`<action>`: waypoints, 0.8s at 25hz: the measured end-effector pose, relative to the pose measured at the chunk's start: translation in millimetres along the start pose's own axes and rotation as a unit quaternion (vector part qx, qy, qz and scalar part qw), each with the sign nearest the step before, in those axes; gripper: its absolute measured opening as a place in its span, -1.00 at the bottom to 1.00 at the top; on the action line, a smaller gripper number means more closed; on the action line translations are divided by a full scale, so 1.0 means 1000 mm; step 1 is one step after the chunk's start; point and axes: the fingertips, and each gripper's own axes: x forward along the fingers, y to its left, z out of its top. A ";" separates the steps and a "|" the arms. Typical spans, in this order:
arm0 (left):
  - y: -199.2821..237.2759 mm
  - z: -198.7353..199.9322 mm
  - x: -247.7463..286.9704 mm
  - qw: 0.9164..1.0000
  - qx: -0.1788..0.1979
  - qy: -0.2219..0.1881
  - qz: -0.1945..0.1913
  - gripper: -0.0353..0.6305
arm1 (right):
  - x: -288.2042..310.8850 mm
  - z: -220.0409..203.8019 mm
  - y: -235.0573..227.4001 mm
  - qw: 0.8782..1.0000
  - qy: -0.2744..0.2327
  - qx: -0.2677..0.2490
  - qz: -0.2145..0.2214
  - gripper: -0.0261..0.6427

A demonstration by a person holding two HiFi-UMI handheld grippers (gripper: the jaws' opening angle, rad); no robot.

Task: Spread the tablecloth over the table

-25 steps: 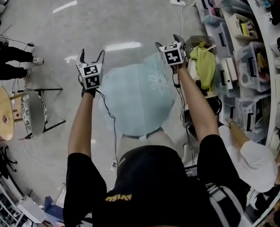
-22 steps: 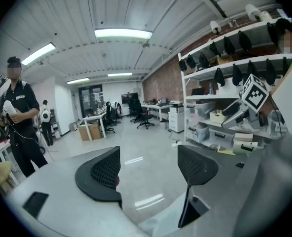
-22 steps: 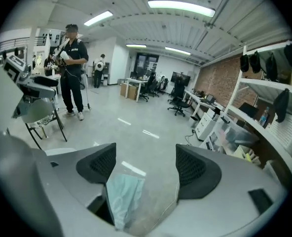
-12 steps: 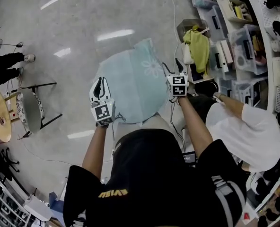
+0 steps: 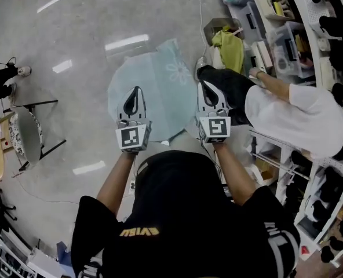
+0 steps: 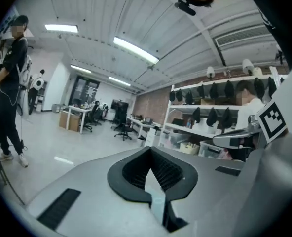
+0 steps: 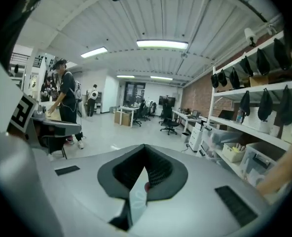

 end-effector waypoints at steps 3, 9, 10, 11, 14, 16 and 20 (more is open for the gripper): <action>-0.030 0.020 -0.001 0.999 0.013 -0.027 -0.037 -0.84 | -0.034 0.016 -0.002 1.000 -0.020 0.000 -0.004 -0.92; -0.059 0.069 -0.060 0.998 0.008 -0.069 -0.013 -0.84 | -0.088 0.043 -0.007 0.998 -0.062 -0.028 0.014 -0.92; -0.061 0.078 -0.073 0.997 0.008 -0.078 0.000 -0.84 | -0.092 0.045 -0.007 0.996 -0.077 -0.030 0.026 -0.92; -0.065 0.084 -0.086 0.996 0.015 -0.086 0.014 -0.84 | -0.097 0.045 -0.006 0.995 -0.088 -0.031 0.038 -0.92; -0.088 0.084 -0.123 0.993 0.047 -0.093 0.050 -0.84 | -0.123 0.041 -0.010 0.992 -0.108 -0.026 0.060 -0.92; -0.114 0.079 -0.142 0.992 0.056 -0.095 0.068 -0.84 | -0.146 0.038 -0.019 0.990 -0.120 -0.023 0.067 -0.92; -0.172 0.070 -0.177 0.987 0.094 -0.107 0.076 -0.84 | -0.192 0.030 -0.033 0.987 -0.144 -0.021 0.073 -0.92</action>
